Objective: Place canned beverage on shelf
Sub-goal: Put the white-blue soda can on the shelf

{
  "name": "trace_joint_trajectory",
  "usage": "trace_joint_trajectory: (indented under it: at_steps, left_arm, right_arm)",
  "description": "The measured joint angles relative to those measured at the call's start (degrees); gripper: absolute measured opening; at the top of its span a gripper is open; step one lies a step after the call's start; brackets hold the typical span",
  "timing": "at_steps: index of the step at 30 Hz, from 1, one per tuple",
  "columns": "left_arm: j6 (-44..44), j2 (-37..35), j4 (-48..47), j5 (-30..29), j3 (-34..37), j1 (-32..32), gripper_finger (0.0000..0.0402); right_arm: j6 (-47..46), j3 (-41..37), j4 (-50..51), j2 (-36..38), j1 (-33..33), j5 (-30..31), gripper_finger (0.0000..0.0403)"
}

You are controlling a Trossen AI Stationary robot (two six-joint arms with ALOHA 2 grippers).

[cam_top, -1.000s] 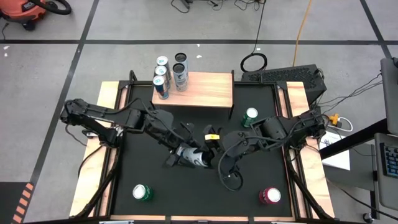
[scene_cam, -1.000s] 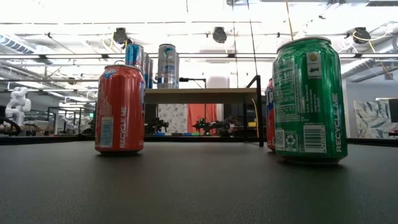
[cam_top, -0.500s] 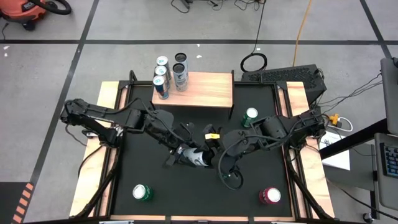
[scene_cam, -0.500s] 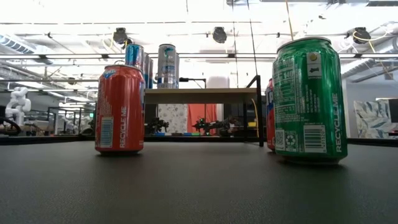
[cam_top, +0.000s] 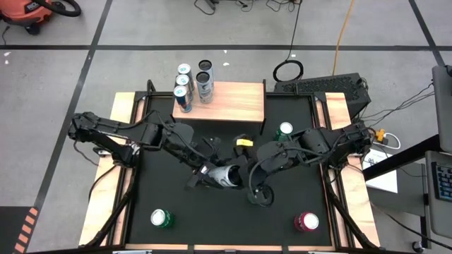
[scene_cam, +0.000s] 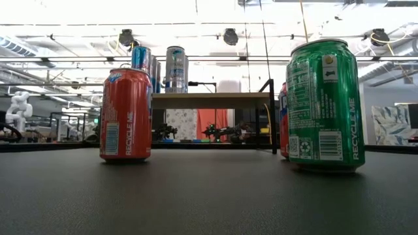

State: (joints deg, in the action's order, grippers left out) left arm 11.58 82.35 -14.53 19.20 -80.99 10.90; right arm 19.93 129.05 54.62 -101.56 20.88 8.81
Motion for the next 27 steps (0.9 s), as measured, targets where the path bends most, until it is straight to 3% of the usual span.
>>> trace_joint_trajectory:
  at_steps: [11,18,27]
  left_arm:
    - [0.09,-2.02,1.69,-0.83,-0.02,-2.02,0.0265]
    - [0.10,-4.00,9.81,-4.08,-0.02,-2.63,0.0265]
    - [-0.18,-4.59,24.19,-14.00,-0.02,-2.71,0.0265]
  right_arm:
    - [-13.74,-0.01,-7.19,5.52,0.92,2.59,0.0352]
    - [-27.02,-0.02,-7.47,11.07,0.94,11.38,0.0352]
    - [-46.70,-0.73,9.54,15.32,2.77,24.29,0.0352]
